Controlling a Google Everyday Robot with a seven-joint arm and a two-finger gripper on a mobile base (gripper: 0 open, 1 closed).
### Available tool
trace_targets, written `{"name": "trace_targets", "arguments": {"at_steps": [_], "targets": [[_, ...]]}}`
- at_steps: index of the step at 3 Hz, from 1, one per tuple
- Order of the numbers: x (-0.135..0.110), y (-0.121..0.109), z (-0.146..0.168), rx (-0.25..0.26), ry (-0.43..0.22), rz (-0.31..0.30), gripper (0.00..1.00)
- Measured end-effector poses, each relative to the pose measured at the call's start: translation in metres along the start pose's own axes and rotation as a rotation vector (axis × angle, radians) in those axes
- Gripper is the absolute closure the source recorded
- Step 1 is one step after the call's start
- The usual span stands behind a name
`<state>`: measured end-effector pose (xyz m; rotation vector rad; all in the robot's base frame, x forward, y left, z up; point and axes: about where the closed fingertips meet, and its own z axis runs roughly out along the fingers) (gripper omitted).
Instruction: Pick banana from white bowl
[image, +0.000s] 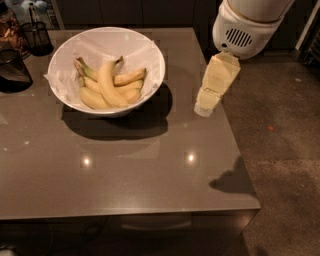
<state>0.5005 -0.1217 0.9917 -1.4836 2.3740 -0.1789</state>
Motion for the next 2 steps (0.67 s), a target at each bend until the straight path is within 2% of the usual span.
{"name": "trace_targets", "arguments": {"at_steps": [1, 2], "targets": [[-0.0486, 0.0157, 0.0095, -0.029, -0.02, -0.049, 0.0], [-0.0506, 0.0155, 0.0078, -0.022, -0.036, -0.04, 0.0]]}}
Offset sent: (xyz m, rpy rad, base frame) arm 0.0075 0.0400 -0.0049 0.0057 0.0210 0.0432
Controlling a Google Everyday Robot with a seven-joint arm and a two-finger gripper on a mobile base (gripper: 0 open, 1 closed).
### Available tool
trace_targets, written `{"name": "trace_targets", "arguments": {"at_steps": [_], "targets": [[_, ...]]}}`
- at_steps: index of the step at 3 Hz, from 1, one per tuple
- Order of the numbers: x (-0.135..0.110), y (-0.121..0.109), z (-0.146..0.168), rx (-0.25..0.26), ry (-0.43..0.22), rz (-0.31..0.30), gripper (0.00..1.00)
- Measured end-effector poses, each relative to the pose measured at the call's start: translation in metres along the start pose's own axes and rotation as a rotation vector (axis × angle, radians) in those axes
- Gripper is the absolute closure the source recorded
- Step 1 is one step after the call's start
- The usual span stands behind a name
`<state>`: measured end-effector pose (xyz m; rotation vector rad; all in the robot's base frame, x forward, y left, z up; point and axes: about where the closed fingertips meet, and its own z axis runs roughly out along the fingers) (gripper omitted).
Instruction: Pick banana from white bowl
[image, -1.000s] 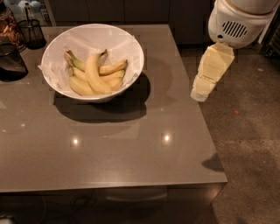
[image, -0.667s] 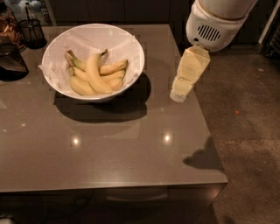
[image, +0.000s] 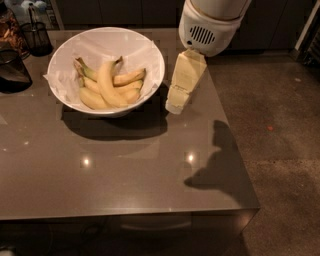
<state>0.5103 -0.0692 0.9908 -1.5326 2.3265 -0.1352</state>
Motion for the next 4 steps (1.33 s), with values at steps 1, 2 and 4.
{"name": "trace_targets", "arguments": {"at_steps": [1, 2, 4], "targets": [[0.0, 0.0, 0.0, 0.0, 0.0, 0.0, 0.0], [-0.035, -0.004, 0.009, -0.07, -0.03, 0.021, 0.0], [-0.098, -0.01, 0.023, -0.132, -0.09, 0.022, 0.0]]}}
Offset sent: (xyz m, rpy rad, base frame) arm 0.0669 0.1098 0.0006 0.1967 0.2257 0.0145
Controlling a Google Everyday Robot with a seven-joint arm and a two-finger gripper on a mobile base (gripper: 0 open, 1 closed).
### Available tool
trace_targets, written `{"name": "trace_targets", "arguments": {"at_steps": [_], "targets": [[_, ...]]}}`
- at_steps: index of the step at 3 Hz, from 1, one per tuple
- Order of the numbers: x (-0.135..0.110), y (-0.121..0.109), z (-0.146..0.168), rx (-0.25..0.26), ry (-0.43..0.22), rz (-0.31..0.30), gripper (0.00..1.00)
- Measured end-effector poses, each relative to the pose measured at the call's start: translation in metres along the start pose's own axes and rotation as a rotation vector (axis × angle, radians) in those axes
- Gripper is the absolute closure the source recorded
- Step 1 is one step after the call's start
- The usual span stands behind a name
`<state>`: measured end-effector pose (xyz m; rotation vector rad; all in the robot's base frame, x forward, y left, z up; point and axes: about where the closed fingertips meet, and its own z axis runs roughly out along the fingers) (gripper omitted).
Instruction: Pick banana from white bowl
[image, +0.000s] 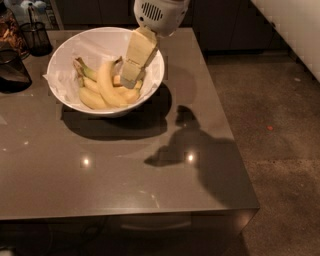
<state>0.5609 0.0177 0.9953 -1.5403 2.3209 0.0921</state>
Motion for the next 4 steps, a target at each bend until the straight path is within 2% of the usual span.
{"name": "trace_targets", "arguments": {"at_steps": [1, 2, 3, 4], "targets": [[-0.016, -0.002, 0.006, 0.042, -0.024, 0.044, 0.0], [-0.043, -0.007, 0.018, 0.072, -0.032, 0.094, 0.0], [-0.064, -0.006, 0.035, 0.047, -0.034, 0.102, 0.0], [-0.079, -0.006, 0.051, 0.012, -0.036, 0.091, 0.05]]}}
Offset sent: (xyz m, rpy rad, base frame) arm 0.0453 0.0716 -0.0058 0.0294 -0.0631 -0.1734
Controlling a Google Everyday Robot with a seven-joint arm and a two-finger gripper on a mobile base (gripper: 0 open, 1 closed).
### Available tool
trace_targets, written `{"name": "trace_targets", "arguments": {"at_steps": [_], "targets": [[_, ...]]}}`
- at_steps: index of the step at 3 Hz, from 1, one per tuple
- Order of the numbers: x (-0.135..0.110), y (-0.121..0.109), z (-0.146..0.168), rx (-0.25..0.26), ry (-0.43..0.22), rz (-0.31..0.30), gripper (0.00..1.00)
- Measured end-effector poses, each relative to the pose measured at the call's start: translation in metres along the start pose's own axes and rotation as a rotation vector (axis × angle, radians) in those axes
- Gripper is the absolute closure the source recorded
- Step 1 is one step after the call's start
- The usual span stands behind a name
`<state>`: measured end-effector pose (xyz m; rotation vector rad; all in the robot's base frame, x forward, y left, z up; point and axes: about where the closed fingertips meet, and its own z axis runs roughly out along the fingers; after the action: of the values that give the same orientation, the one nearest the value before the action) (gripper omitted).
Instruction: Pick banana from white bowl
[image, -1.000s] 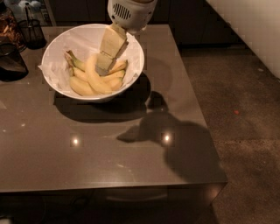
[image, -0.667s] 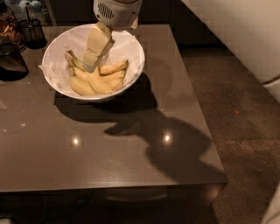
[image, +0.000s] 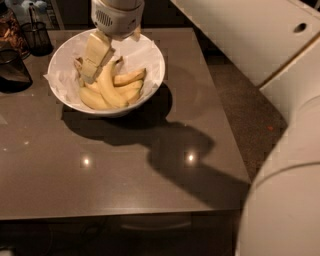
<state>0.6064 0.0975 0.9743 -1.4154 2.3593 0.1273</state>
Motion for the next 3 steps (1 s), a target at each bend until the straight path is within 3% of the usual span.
{"name": "trace_targets", "arguments": {"at_steps": [2, 3], "targets": [[-0.014, -0.002, 0.043, -0.068, 0.036, -0.005, 0.19], [-0.015, -0.003, 0.063, -0.095, 0.062, 0.004, 0.19]]}}
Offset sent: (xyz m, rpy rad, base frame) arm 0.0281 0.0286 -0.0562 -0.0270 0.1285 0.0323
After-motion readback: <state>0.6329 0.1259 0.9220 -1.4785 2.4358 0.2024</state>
